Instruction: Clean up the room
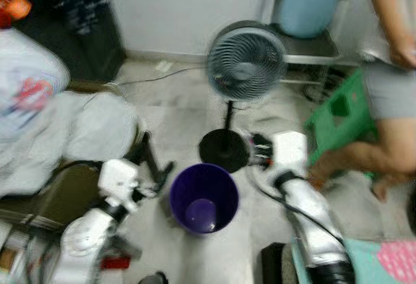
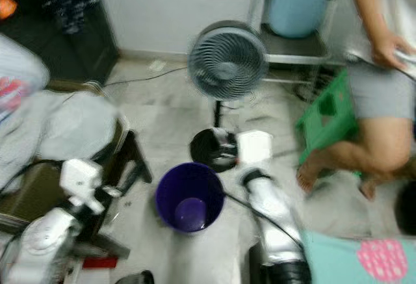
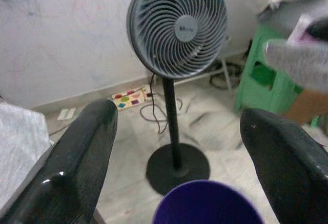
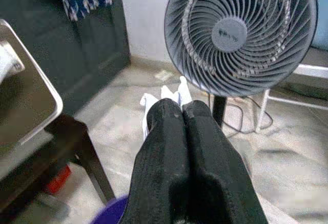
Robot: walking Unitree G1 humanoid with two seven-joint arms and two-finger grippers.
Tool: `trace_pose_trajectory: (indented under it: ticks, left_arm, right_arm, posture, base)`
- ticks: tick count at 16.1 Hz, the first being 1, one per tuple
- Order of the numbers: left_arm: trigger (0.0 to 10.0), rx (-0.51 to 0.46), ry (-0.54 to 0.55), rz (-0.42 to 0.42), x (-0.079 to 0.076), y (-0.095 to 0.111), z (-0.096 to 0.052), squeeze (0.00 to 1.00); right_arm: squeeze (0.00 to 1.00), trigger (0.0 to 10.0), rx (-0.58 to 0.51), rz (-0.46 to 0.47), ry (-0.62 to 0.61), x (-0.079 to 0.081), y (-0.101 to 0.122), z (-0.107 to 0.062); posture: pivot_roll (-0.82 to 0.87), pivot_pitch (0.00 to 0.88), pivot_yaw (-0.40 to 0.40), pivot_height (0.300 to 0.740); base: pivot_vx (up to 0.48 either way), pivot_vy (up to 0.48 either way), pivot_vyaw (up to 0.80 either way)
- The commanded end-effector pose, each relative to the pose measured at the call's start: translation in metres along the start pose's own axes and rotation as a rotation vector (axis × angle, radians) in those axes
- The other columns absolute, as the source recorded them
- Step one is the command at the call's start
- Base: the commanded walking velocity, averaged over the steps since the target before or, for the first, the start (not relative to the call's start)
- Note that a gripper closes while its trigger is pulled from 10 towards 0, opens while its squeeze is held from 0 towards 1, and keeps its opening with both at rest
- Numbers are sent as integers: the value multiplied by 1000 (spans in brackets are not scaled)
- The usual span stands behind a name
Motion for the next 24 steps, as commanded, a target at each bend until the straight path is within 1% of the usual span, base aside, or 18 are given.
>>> trace_pose_trajectory:
  ticks: [1, 4, 6, 13, 15, 17, 18, 19, 20, 22, 24]
  left_arm:
    - [10000, 7, -19, -11, -6, -2, 2, 0]
    - [10000, 5, -7, -14, -5, -2, 2, 0]
    - [10000, 8, 21, -4, -2, -3, 2, 0]
    - [10000, 13, 31, 7, 0, -3, 2, 0]
    - [10000, 12, 34, 4, 0, -2, 0, 0]
    - [10000, 8, 37, 10, 1, 0, -4, 0]
    - [10000, 8, 38, 11, 3, 0, -6, 0]
    - [10000, 3, 18, -14, 3, 2, -11, 0]
    - [10000, -1, 10, -15, 3, 4, -14, 0]
    - [10000, 6, 0, -5, 4, 6, -24, 0]
    - [10000, 13, -36, -11, 0, 9, -33, 0]
  right_arm:
    - [0, 10000, 20, -19, -38, -14, -6, -7]
    - [0, 10000, 15, -19, -34, -13, -5, -7]
    - [0, 10000, 14, -17, -31, -12, -5, -6]
    - [0, 10000, 13, -12, -29, -10, -6, -5]
    - [0, 10000, 11, -9, -28, -9, -5, -3]
    - [0, 10000, 5, 2, -25, -5, -3, 0]
    - [0, 10000, 4, 14, -25, -3, -2, 2]
    - [0, 10000, 6, 33, -37, 0, 0, 5]
    - [0, 10000, 7, 47, -45, 2, 0, 8]
    - [0, 10000, 64, 83, -42, 15, -13, 16]
    - [0, 10000, 111, 81, -39, 21, -25, 19]
  posture:
    - [-26, 178, -23, 740]
    - [-24, 177, -20, 740]
    - [-21, 177, -19, 740]
    - [-11, 177, -15, 740]
    - [-2, 177, -17, 740]
    - [12, 180, -17, 740]
    - [14, 182, -17, 740]
    - [24, 188, -17, 740]
    - [26, 190, -17, 740]
    - [59, 218, -13, 740]
    - [81, 240, -7, 740]
  base:
    - [0, 0, 0]
    - [0, 0, 0]
    - [0, 0, 619]
    - [0, 0, 712]
    - [0, 0, 606]
    - [0, 0, 584]
    - [0, 0, 0]
    - [0, 0, 0]
    - [0, 0, 0]
    - [0, 0, 0]
    - [0, 0, 0]
Point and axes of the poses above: a point about 5 cm out from each wrist's last joint towards the gripper, its own z axis pointing out of the wrist towards the gripper, its own y axis along the axis of the wrist's last joint, x = y × z, the point moved 3 cm from there along z, pointing out of the wrist towards the gripper, and after that the axes turned 9 degrees about -z, right-handed, at the moved point
